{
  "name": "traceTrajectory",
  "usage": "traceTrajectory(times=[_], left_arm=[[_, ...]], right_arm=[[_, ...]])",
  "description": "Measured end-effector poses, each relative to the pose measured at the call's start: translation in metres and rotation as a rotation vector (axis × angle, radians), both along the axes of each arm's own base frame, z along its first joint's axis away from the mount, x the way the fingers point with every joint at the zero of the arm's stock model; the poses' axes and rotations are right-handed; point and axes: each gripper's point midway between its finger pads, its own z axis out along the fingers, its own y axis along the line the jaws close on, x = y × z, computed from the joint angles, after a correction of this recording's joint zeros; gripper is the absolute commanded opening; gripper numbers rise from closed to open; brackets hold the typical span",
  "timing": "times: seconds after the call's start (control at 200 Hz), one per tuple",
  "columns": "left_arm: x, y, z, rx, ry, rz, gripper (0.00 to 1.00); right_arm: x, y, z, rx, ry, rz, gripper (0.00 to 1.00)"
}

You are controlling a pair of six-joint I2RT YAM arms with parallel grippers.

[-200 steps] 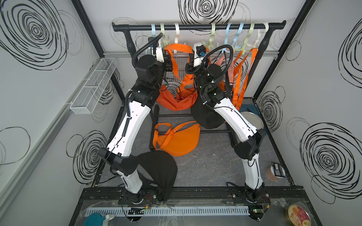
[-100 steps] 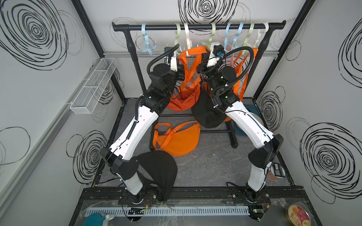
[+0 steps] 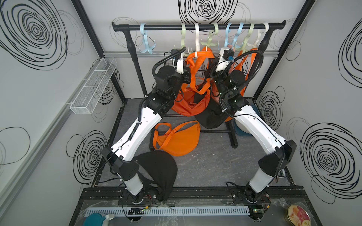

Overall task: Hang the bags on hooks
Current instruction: Hang the bag on the hook.

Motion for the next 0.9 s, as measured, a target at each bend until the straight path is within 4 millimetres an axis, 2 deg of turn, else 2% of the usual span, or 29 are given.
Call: traceTrajectory(times=[0.13, 0.22, 0.385, 0.48, 0.52, 0.58, 0.716, 0.846, 0.901], left_arm=[[0.009, 0.018, -0.008, -0.005, 0.035, 0.059, 0.43], [0.012, 0.024, -0.010, -0.021, 0.046, 0.075, 0.50], [0.011, 0.026, -0.007, -0.044, 0.048, 0.068, 0.64], [0.008, 0.026, -0.001, -0.061, 0.040, 0.057, 0.78], [0.006, 0.026, 0.000, -0.065, 0.040, 0.053, 0.89], [0.002, 0.024, 0.000, -0.070, 0.041, 0.038, 1.00], [-0.015, 0.020, -0.009, -0.058, 0.064, -0.008, 0.99], [-0.038, 0.012, -0.025, -0.043, 0.096, -0.067, 0.99], [-0.049, 0.010, -0.032, -0.034, 0.109, -0.082, 0.99]], right_arm=[[0.005, -0.051, 0.008, 0.046, 0.005, -0.100, 0.00], [0.004, -0.072, 0.012, 0.068, 0.011, -0.129, 0.00], [0.003, -0.078, 0.012, 0.079, 0.029, -0.124, 0.00], [0.005, -0.074, 0.006, 0.066, 0.055, -0.108, 0.00], [0.006, -0.073, 0.004, 0.066, 0.065, -0.101, 0.00], [0.007, -0.071, 0.001, 0.064, 0.077, -0.089, 0.07], [0.008, -0.066, -0.004, 0.061, 0.100, -0.059, 0.20], [0.005, -0.062, -0.007, 0.056, 0.116, -0.044, 0.45], [-0.001, -0.063, -0.008, 0.057, 0.122, -0.038, 0.52]])
